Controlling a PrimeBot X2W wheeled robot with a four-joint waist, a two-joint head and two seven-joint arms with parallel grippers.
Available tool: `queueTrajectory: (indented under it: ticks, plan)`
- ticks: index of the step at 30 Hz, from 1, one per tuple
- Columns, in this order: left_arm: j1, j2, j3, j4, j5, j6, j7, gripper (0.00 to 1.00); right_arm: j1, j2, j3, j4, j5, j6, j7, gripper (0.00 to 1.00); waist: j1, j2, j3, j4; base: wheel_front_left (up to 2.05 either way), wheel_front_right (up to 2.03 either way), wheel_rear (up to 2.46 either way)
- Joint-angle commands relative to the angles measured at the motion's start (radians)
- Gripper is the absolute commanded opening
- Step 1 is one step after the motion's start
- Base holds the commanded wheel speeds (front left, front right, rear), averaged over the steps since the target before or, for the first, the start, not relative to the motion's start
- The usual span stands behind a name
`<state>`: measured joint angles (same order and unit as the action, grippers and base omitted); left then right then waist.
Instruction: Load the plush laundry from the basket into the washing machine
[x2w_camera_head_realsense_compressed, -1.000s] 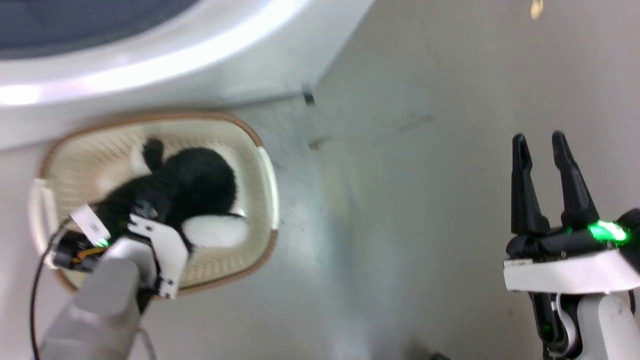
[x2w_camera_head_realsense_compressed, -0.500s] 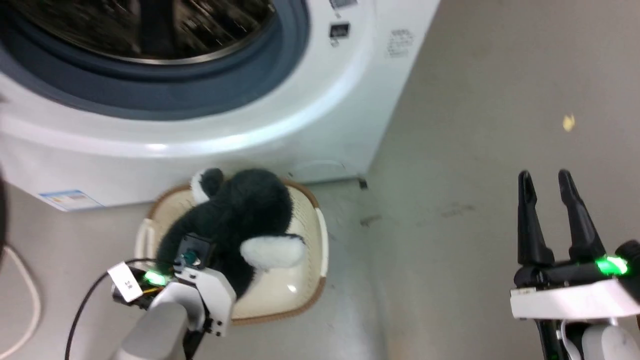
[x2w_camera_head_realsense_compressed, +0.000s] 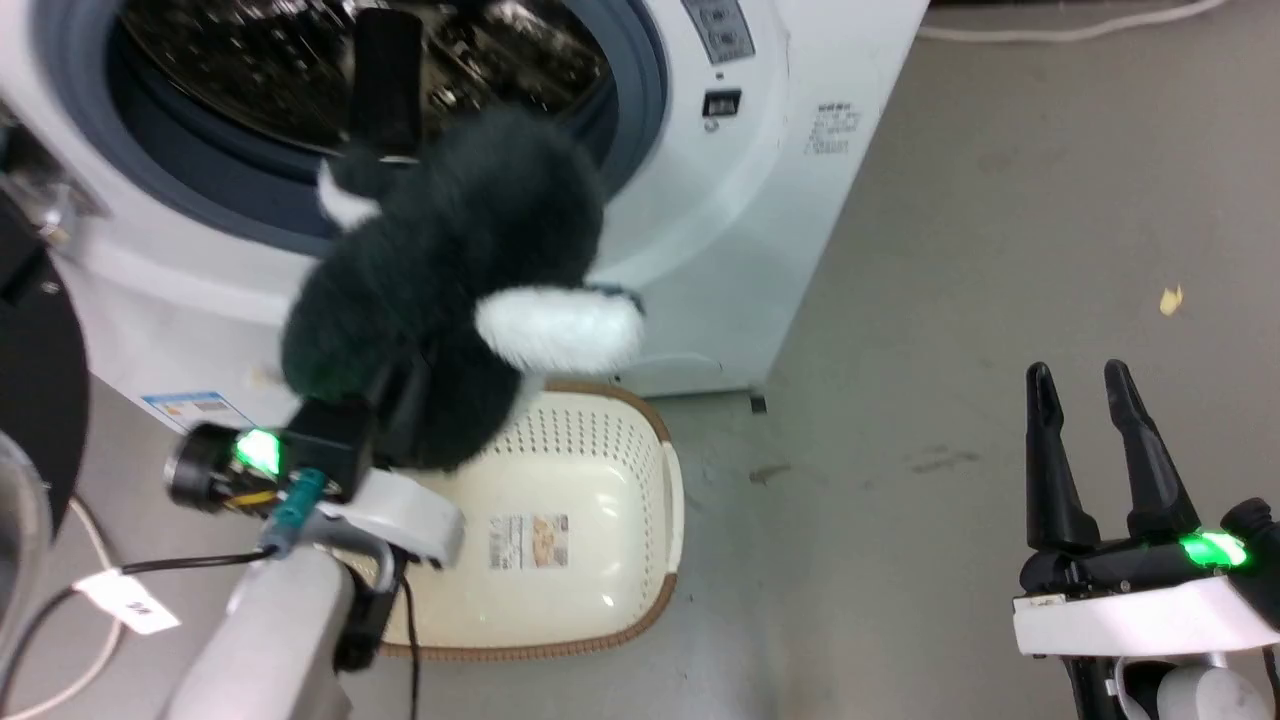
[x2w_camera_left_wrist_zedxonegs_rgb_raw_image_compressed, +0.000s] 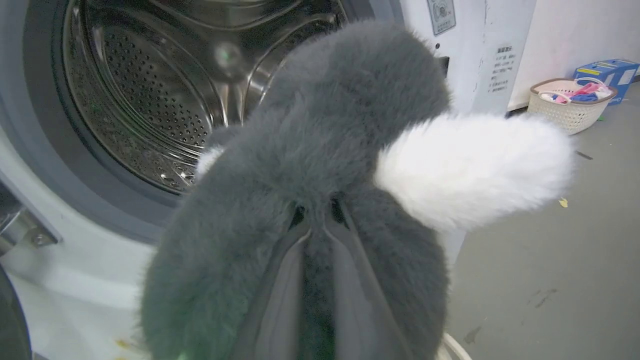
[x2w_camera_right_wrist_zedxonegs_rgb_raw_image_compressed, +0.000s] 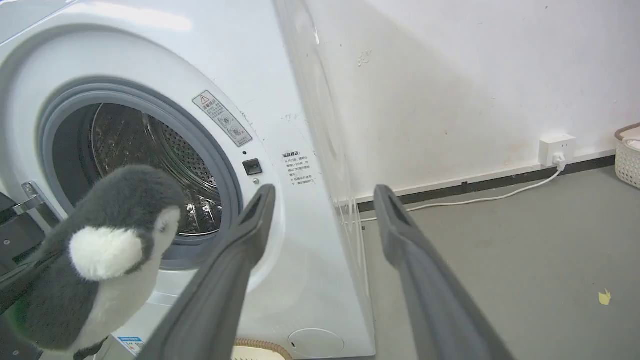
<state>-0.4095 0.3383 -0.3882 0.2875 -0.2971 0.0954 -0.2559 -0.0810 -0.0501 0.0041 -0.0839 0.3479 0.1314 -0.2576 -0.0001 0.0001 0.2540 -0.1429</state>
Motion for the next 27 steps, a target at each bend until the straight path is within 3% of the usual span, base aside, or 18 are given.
queueTrajectory:
  ticks: [1,5,15,21,27]
  plan:
    - [-0.020,0.017,0.020,-0.038,0.014,0.003,-0.006,0.00,-0.011,0.000,0.004,-0.008,0.007,-0.001,-0.004,1.00,0.0001,-0.0001,0.044,-0.021,0.00,0.00,0.00]
    - [-0.104,0.049,0.048,-0.074,0.019,-0.004,0.010,0.00,-0.039,0.000,0.009,-0.016,0.020,-0.001,-0.004,1.00,0.0001,-0.0001,0.123,-0.050,0.00,0.00,0.00]
    - [-0.429,0.165,0.086,-0.057,0.031,-0.066,0.219,0.00,-0.127,0.000,0.031,-0.027,0.080,-0.001,-0.004,1.00,0.0001,-0.0001,0.333,-0.141,0.00,0.00,0.00]
    - [-0.751,0.247,0.082,0.082,0.084,-0.125,0.355,0.00,-0.184,0.000,0.051,-0.025,0.137,-0.001,-0.004,1.00,0.0001,-0.0001,0.457,-0.209,0.00,0.00,0.00]
    - [-0.988,0.268,0.051,0.264,0.136,-0.159,0.408,0.00,-0.215,0.000,0.068,-0.030,0.190,-0.001,-0.004,1.00,0.0001,-0.0001,0.525,-0.254,0.00,0.00,0.00]
